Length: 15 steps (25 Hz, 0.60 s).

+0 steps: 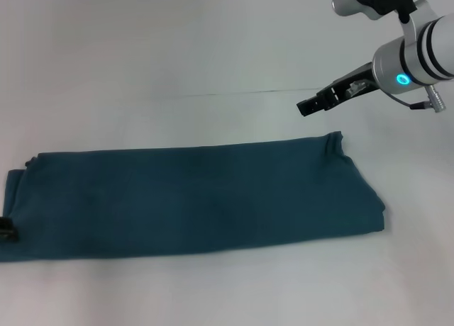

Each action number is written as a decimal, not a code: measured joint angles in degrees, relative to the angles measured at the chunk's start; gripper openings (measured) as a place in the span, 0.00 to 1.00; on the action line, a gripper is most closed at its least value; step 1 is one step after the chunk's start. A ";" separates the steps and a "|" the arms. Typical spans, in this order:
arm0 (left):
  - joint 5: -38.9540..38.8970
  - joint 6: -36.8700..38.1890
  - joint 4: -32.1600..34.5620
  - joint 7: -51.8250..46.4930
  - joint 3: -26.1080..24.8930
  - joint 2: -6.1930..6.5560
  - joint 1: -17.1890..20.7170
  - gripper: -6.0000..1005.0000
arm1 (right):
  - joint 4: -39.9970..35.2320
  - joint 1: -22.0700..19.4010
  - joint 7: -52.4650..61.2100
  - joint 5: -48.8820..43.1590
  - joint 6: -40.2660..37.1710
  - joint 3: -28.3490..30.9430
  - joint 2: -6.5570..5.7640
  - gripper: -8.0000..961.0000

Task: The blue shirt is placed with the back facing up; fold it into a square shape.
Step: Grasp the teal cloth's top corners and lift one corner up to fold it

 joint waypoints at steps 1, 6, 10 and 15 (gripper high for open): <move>-0.03 -0.48 -0.60 -0.01 -0.13 0.02 -0.19 0.93 | 0.00 0.00 0.04 0.00 -0.03 -0.07 0.00 0.96; -0.06 -1.73 -3.16 -0.05 -0.51 0.19 -0.90 0.92 | -0.02 0.00 0.04 -0.01 -0.10 -0.14 0.00 0.96; -0.11 -2.19 -5.01 0.24 -1.07 0.32 -1.66 0.92 | 0.23 0.04 0.04 -0.01 0.24 -0.15 0.00 0.96; -0.28 -2.34 -5.80 1.27 -0.63 0.43 -2.66 0.92 | 0.24 0.12 0.04 0.00 -0.10 -0.17 0.00 0.96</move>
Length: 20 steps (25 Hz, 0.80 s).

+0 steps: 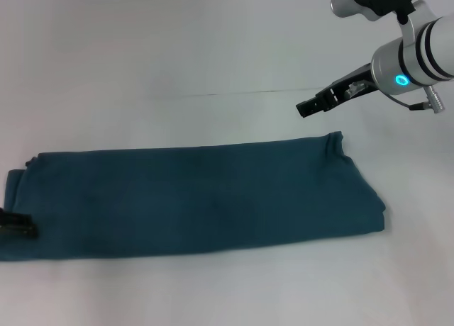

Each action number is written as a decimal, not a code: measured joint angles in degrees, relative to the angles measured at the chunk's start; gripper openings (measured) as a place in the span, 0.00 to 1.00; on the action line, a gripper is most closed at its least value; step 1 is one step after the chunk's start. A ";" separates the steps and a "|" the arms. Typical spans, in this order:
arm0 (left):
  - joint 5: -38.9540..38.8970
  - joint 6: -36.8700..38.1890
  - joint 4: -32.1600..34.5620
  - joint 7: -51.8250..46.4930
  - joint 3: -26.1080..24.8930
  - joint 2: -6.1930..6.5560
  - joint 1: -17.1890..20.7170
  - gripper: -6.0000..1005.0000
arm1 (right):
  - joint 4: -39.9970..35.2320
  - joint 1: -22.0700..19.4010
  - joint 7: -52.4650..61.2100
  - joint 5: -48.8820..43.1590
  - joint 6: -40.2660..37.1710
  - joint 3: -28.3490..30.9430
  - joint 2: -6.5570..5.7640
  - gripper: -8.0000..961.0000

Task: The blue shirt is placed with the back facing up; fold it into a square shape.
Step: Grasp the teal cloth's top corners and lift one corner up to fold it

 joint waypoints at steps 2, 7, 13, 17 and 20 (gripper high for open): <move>-0.24 -0.39 0.18 1.23 -0.05 -0.32 -0.22 0.91 | -0.05 0.08 0.00 0.00 -0.66 -0.08 0.00 0.96; -1.65 -1.01 -2.82 3.89 -0.06 -0.10 -0.93 0.91 | -0.33 -0.39 0.10 0.00 -2.00 -0.14 0.00 0.96; -1.75 -0.40 -2.87 4.75 0.02 -0.22 -1.03 0.78 | -0.48 -0.94 0.64 0.00 -2.23 -0.03 0.00 0.96; -1.76 -0.27 -2.96 5.61 -0.01 -0.58 -1.03 0.62 | -0.53 -1.15 0.65 0.00 -2.34 -0.13 0.00 0.96; -1.87 -0.52 -3.05 6.34 -0.03 -0.90 -1.03 0.45 | -0.54 -1.34 0.64 0.01 -2.35 -0.13 0.00 0.96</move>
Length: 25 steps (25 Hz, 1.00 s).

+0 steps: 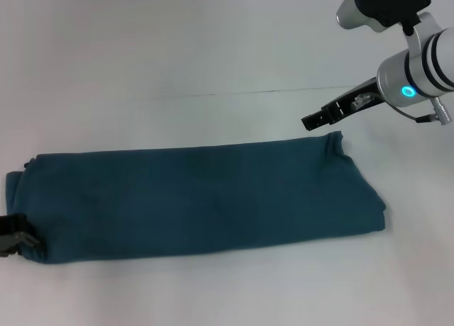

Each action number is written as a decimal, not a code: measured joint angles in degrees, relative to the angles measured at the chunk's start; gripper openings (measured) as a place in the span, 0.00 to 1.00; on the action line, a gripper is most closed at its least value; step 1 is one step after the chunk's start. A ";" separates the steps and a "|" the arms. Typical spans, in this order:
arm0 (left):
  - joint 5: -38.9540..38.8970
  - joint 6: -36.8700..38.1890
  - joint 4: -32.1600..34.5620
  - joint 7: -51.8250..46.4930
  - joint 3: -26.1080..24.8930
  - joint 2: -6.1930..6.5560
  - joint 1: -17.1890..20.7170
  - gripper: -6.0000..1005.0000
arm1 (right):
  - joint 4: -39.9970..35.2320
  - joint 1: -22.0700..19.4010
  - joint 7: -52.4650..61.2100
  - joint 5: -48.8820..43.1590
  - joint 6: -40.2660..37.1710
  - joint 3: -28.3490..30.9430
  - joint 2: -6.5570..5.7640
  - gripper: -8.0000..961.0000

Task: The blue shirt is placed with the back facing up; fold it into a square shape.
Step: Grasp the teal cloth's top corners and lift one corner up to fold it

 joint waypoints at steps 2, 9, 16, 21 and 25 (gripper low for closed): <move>-0.50 -0.08 -0.04 0.75 -0.08 -0.20 0.00 0.29 | -0.01 -0.29 0.00 0.22 -0.01 0.25 0.00 0.96; -2.17 -0.14 -0.13 3.05 -0.05 -0.30 -0.41 0.15 | -0.02 -2.02 -0.51 2.81 0.64 0.98 0.00 0.96; -5.50 3.24 -0.17 5.46 -0.30 1.56 -3.00 0.05 | 0.01 -5.90 -5.08 11.87 4.82 2.45 0.00 0.95; -8.27 5.88 0.11 5.75 -0.53 4.09 -5.56 0.04 | 1.49 -10.16 -14.68 25.33 8.39 4.45 0.00 0.90; -10.12 7.36 0.30 6.10 -1.69 5.53 -7.54 0.04 | 5.61 -12.75 -25.01 38.08 12.45 4.42 0.24 0.80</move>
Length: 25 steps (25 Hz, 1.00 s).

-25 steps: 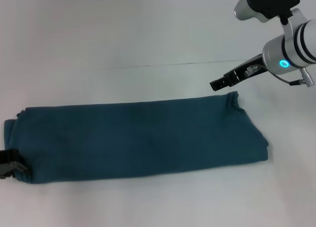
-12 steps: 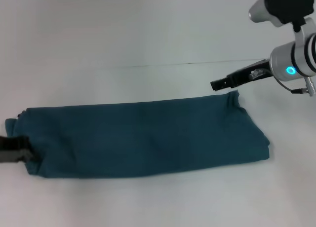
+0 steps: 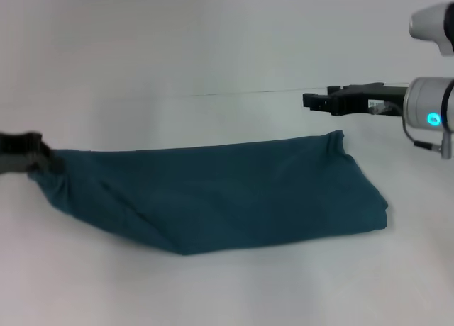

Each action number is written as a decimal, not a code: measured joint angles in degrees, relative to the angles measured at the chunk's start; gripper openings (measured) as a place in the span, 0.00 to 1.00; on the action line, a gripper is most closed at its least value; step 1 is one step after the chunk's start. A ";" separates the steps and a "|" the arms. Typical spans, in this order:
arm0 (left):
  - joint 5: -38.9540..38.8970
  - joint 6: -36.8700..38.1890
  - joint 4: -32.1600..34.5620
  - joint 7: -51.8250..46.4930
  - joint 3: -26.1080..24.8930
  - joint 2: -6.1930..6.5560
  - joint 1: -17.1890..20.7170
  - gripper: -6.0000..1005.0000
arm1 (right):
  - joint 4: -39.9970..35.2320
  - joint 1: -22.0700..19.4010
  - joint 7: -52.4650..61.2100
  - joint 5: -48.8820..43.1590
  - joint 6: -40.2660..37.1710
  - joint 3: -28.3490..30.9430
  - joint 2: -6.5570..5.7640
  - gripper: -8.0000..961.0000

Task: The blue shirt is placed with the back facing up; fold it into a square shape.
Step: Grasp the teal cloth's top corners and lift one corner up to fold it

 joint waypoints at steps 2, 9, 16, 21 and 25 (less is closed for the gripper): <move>-0.75 0.75 -0.12 0.40 -0.90 0.54 -1.11 0.04 | 3.33 -0.46 -6.53 5.76 1.36 -0.21 0.12 0.75; -1.92 1.96 -0.32 0.73 -2.62 2.14 -4.44 0.04 | 18.73 0.19 -34.26 26.06 2.32 -0.72 0.49 0.44; -3.13 3.61 -0.38 0.18 -3.50 3.55 -7.70 0.04 | 33.70 4.37 -60.60 44.65 2.32 -4.83 1.08 0.17; -3.26 7.05 -0.38 0.34 -5.26 4.72 -10.03 0.05 | 42.14 9.65 -70.20 49.92 2.35 -6.45 1.69 0.04; -3.32 10.13 -0.01 0.49 -6.29 5.72 -11.50 0.05 | 46.69 13.67 -73.67 50.28 2.34 -6.50 1.87 0.04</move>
